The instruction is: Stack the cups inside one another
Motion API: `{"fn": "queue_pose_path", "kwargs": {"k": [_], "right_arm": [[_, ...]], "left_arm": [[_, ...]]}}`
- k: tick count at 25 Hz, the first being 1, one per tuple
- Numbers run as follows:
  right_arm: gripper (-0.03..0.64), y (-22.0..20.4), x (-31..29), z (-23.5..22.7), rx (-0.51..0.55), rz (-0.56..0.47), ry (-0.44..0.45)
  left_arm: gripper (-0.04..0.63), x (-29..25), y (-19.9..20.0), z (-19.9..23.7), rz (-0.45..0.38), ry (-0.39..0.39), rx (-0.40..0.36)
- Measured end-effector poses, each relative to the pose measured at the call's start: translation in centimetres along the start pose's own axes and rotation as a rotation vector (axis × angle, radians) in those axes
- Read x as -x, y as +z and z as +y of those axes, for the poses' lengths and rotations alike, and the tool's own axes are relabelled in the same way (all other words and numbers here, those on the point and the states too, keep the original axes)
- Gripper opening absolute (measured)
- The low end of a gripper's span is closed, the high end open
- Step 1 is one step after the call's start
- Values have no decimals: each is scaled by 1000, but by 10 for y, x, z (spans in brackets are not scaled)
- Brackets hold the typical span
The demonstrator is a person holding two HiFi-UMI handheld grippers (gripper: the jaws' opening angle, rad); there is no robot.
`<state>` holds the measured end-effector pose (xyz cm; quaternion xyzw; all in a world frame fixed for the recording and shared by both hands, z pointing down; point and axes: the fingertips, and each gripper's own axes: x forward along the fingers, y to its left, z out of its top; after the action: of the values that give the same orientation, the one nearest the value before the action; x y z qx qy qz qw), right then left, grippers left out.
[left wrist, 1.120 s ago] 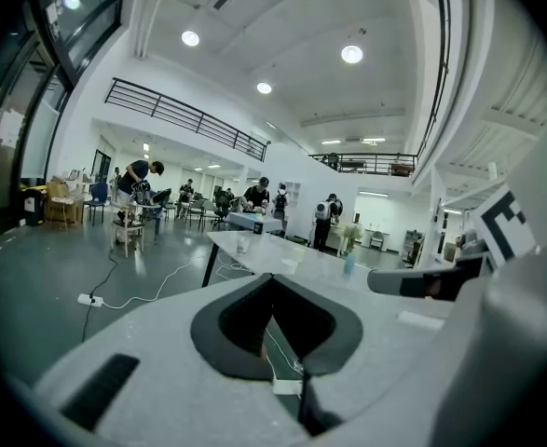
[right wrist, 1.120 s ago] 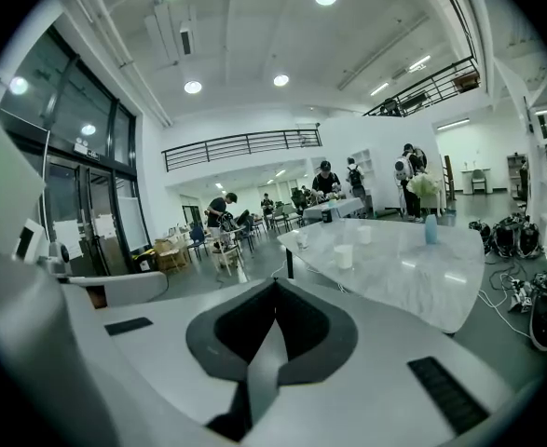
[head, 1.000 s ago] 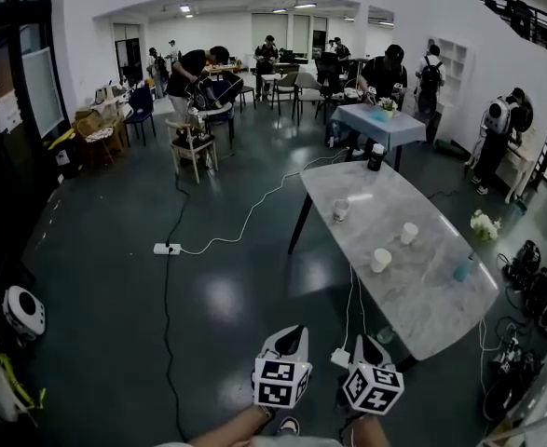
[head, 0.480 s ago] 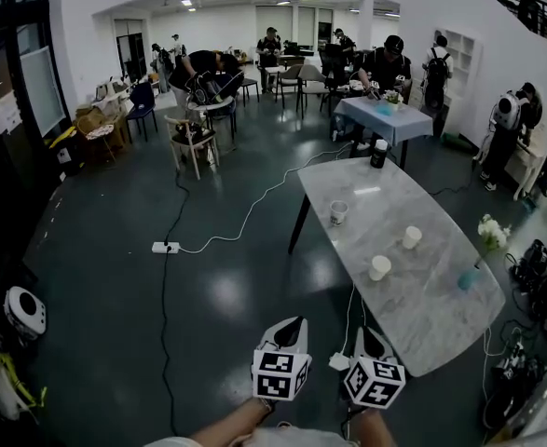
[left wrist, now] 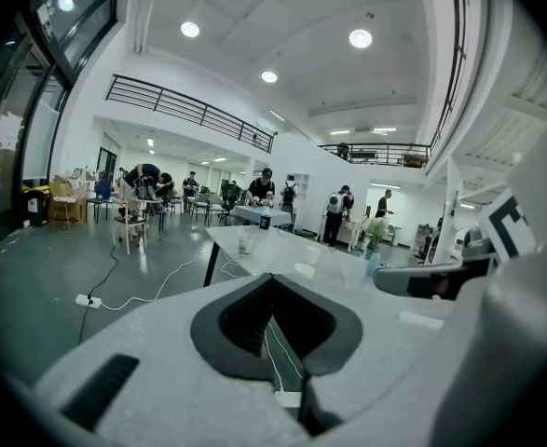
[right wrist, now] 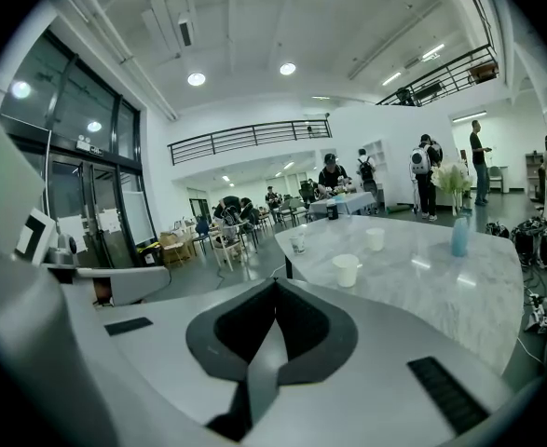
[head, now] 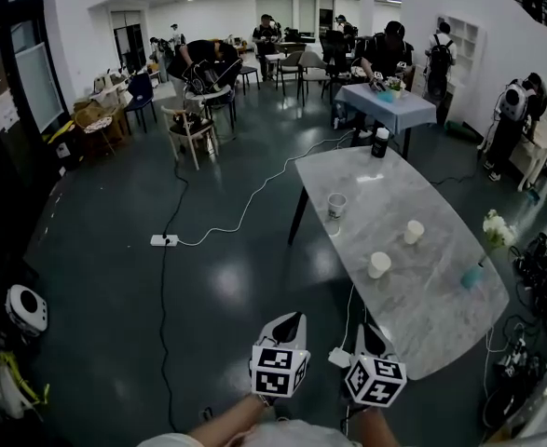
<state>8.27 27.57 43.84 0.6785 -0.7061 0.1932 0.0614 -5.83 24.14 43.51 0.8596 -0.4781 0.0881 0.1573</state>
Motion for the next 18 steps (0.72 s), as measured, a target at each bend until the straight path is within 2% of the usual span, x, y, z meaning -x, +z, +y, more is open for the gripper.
{"fn": "queue_pose_path", "kwargs": {"k": [11, 18], "right_arm": [[8, 0, -45, -19, -28, 11, -64], [8, 27, -108, -19, -51, -13, -114]], "left_arm": [[-5, -58, 4, 19, 21, -52, -1], [-5, -123, 32, 47, 24, -123, -41]]}}
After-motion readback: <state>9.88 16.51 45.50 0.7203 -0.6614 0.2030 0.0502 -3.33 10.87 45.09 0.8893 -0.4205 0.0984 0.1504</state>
